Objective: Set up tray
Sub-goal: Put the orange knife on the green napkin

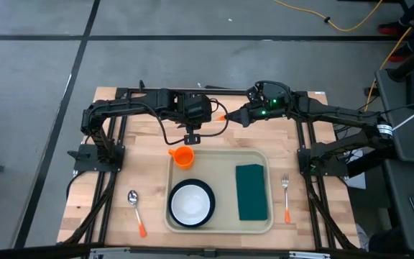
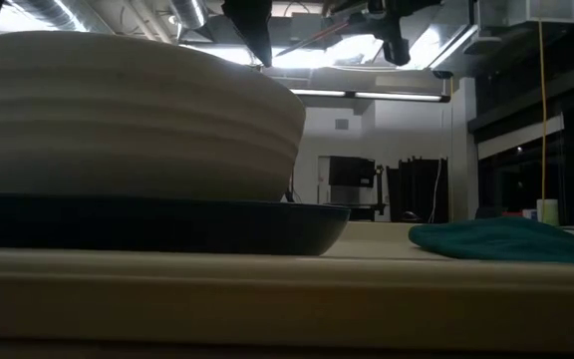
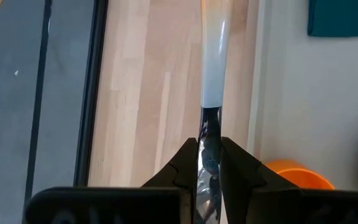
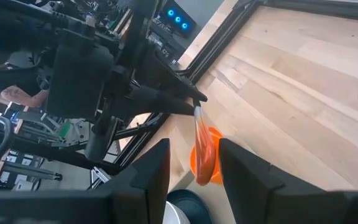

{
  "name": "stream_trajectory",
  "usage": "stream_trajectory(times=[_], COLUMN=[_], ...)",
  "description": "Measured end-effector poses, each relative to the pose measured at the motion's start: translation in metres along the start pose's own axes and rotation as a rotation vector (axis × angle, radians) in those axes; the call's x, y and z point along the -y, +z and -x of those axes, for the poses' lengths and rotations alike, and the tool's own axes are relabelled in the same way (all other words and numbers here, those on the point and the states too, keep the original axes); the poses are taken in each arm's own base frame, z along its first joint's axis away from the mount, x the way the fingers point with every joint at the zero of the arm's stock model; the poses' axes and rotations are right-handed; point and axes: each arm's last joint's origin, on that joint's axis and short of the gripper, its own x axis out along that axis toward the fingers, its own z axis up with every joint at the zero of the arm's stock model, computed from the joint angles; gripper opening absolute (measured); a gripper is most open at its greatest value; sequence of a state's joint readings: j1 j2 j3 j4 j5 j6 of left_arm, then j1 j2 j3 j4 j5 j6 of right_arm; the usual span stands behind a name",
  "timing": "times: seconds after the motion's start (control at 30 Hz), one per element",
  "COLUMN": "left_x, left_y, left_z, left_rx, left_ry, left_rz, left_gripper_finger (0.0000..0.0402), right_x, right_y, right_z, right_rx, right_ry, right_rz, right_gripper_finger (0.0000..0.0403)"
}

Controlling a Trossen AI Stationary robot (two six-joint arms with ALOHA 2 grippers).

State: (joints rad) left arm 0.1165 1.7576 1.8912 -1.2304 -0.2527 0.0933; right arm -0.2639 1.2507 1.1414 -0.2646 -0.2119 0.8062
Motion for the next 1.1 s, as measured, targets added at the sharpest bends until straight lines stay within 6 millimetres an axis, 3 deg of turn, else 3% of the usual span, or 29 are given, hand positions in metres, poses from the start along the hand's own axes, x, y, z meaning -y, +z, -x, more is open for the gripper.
stream_trajectory(times=[0.87,1.1], left_x=[-0.0010,0.0014], left_y=[-0.0002,-0.0059], left_z=[-0.0003,0.0007], left_rx=[-0.001,-0.049], left_ry=[0.002,-0.076], left_rz=[-0.023,-0.135], left_gripper_finger=[0.0028,0.0028], right_x=[0.0003,-0.0058], right_y=[-0.0010,-0.0012], right_z=[0.0000,0.0039], right_rx=[-0.021,-0.107], right_ry=[0.007,0.146], right_rz=[0.004,0.036], right_gripper_finger=[0.0141,0.0141])
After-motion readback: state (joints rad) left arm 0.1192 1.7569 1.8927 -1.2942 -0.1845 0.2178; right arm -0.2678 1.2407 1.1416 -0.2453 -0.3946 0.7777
